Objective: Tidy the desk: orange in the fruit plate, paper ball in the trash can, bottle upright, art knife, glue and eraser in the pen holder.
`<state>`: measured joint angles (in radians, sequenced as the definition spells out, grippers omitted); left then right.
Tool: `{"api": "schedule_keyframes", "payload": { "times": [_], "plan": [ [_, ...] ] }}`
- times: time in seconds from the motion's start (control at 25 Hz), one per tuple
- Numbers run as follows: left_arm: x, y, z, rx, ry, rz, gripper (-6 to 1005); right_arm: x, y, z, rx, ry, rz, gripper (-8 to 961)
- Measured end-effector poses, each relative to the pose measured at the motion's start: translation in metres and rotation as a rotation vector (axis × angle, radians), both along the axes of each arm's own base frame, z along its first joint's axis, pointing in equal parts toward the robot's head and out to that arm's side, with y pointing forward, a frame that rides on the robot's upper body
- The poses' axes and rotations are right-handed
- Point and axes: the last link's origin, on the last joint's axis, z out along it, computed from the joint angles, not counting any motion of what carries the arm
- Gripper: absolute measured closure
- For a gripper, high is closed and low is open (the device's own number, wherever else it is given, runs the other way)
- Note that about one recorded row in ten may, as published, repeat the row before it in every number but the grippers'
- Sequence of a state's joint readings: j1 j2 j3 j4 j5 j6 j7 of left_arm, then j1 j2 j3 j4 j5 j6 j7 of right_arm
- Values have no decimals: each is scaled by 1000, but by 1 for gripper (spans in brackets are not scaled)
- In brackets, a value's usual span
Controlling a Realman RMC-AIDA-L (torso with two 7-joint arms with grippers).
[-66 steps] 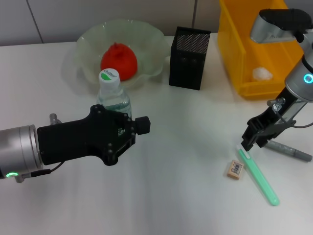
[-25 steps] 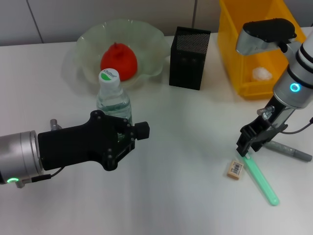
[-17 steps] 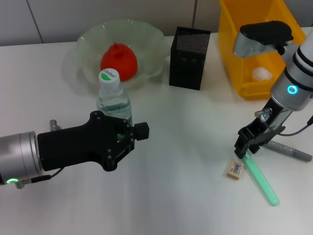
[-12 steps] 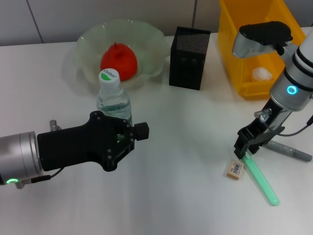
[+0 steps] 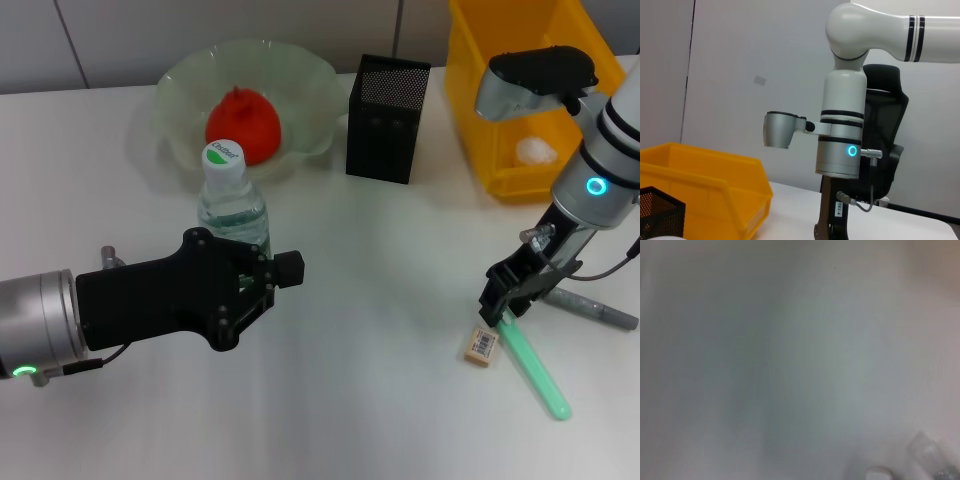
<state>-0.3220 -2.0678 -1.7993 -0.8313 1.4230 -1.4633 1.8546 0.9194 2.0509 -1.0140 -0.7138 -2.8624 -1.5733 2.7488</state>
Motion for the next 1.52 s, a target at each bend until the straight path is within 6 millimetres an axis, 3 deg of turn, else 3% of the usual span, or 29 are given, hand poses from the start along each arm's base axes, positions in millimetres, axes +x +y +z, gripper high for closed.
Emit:
{"api": "schedule_keyframes", "payload": {
  "times": [1.08, 1.52],
  "plan": [
    [-3, -2, -1, 3, 0, -3, 984, 2, -1, -2, -5, -4, -2, 620],
    [-3, -2, -2, 1, -2, -1, 984, 3, -2, -4, -16, -4, 0, 705]
  ]
}}
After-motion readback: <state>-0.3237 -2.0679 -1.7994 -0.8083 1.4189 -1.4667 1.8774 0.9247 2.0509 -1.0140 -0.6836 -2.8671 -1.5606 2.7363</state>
